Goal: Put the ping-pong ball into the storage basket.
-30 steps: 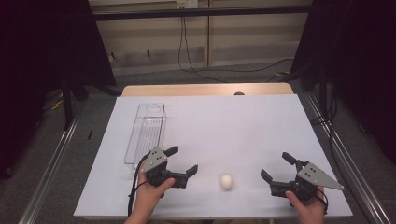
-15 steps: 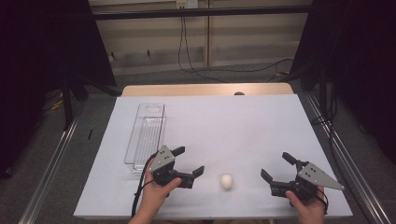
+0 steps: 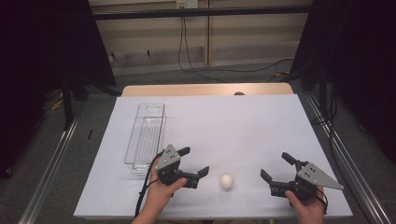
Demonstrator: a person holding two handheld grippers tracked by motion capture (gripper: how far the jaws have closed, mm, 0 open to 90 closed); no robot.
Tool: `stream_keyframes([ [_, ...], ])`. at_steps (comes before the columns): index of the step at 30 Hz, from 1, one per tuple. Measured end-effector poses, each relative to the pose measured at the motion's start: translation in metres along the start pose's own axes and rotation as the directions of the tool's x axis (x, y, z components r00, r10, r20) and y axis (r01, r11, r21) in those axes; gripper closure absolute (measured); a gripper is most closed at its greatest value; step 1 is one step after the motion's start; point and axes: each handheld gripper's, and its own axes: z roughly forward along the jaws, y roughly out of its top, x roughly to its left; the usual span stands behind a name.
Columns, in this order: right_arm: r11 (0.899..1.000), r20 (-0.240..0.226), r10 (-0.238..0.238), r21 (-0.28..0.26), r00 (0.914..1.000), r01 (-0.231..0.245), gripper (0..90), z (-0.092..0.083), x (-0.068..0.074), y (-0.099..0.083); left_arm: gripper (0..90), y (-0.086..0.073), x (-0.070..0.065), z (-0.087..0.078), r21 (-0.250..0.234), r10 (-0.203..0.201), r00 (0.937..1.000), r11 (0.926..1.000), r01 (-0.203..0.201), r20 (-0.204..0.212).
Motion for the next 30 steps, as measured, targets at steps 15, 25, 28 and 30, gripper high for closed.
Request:
stream_keyframes([
  [15, 1.000, -0.003, -0.002, 0.000, 1.0000, 0.002, 2.1, 0.000, -0.001, 0.000, 1.7, 0.002, -0.010, 0.015, 0.053, 0.000, 0.9984, 0.9986, -0.003, 0.057],
  [25, 1.000, -0.008, 0.001, 0.003, 1.0000, -0.001, 2.1, 0.000, 0.000, 0.000, 1.8, 0.001, -0.013, 0.022, 0.079, -0.005, 0.9972, 0.9969, -0.001, 0.075],
  [28, 1.000, -0.006, -0.001, 0.002, 1.0000, 0.001, 2.2, 0.000, 0.000, 0.000, 1.8, 0.001, -0.013, 0.024, 0.096, 0.004, 0.9969, 0.9953, -0.011, 0.079],
  [30, 1.000, -0.008, -0.002, 0.004, 1.0000, 0.002, 2.2, 0.000, 0.000, 0.000, 1.8, 0.001, -0.013, 0.025, 0.102, 0.007, 0.9967, 0.9946, -0.016, 0.080],
])
